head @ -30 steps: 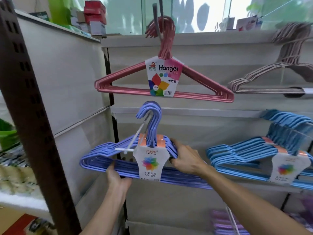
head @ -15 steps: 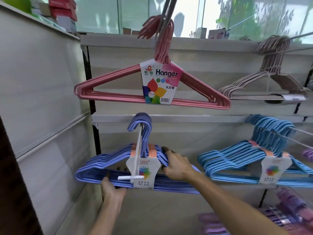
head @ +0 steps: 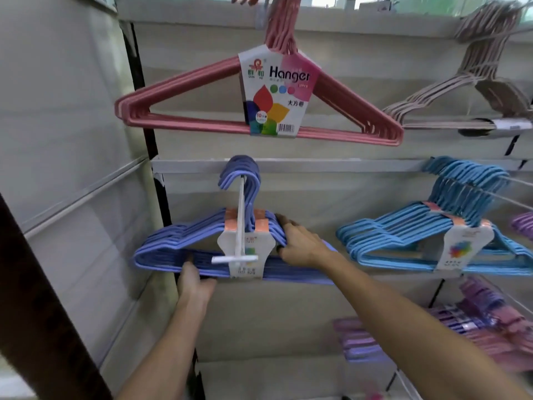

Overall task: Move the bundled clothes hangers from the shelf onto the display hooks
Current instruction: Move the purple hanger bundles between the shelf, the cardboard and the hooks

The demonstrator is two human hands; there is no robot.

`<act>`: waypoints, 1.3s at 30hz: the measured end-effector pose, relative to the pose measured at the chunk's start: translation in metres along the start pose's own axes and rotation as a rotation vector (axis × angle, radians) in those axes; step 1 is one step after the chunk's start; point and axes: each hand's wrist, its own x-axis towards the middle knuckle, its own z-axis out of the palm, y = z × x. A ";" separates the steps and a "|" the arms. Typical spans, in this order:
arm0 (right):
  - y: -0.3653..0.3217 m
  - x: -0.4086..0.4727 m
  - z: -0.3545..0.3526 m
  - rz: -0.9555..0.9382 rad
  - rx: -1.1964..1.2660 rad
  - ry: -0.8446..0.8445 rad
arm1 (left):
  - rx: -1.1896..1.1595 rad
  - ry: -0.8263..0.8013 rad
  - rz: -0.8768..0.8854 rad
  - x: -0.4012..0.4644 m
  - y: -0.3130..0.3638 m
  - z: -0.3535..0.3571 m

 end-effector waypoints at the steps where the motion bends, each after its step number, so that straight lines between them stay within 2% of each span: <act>1: 0.001 0.000 -0.002 -0.013 -0.014 0.009 | 0.039 0.003 0.007 -0.001 0.000 0.001; 9: 0.012 -0.014 -0.014 -0.072 -0.099 0.019 | 0.017 -0.025 -0.025 -0.039 -0.004 -0.006; 15: 0.018 -0.048 -0.036 -0.134 -0.026 0.089 | 0.058 -0.045 -0.089 -0.056 -0.010 -0.021; 20: 0.024 -0.092 -0.065 -0.183 0.169 0.275 | 0.255 -0.042 -0.062 -0.085 -0.018 -0.032; 24: 0.031 -0.129 -0.089 -0.189 0.237 0.378 | 0.368 -0.034 0.109 -0.127 -0.027 -0.021; 30: 0.059 -0.194 -0.123 -0.190 0.310 0.496 | 0.433 -0.278 0.327 -0.207 -0.058 0.011; 35: 0.102 -0.279 -0.164 -0.137 0.358 0.633 | 0.662 -0.616 0.488 -0.283 -0.119 0.043; 39: 0.136 -0.354 -0.199 -0.072 0.337 0.740 | 0.827 -0.914 0.511 -0.345 -0.182 0.059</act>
